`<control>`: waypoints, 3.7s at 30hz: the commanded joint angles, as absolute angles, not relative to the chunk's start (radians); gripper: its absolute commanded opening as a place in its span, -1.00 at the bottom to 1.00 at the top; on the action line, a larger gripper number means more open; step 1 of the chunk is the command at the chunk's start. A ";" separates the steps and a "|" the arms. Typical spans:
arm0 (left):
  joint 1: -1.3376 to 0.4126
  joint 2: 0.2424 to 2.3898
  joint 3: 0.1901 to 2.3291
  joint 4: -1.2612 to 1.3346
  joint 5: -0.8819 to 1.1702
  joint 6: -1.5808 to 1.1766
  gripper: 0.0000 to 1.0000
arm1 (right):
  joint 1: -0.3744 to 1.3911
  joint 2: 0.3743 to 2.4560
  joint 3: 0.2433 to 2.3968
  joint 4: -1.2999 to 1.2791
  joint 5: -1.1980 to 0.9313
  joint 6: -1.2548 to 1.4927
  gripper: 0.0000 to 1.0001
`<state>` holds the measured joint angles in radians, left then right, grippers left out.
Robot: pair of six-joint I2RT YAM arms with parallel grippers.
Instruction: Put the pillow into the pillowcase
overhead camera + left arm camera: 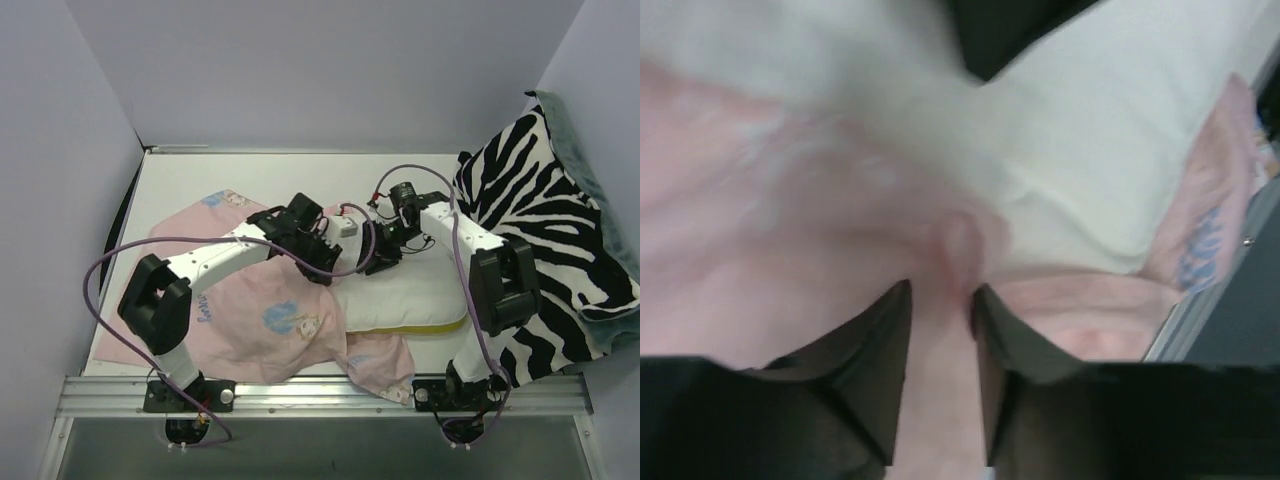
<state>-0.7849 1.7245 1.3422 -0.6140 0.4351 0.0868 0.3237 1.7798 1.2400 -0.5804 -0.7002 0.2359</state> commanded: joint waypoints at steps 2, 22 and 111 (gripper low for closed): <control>-0.672 1.571 1.362 -0.658 0.479 0.150 0.10 | 0.299 1.625 1.304 -0.664 -0.661 0.111 0.16; -0.643 2.014 1.851 -0.634 0.051 -0.026 0.52 | 0.023 1.936 1.594 -0.732 -0.337 0.018 0.65; -0.348 1.711 1.274 -0.728 0.334 0.081 0.51 | 0.442 1.583 1.111 -0.707 -0.482 -0.161 0.68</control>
<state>-0.3515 1.6360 1.1927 -0.8478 0.3664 0.0616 0.4282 1.5562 1.1213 -0.7132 -0.4965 -0.1757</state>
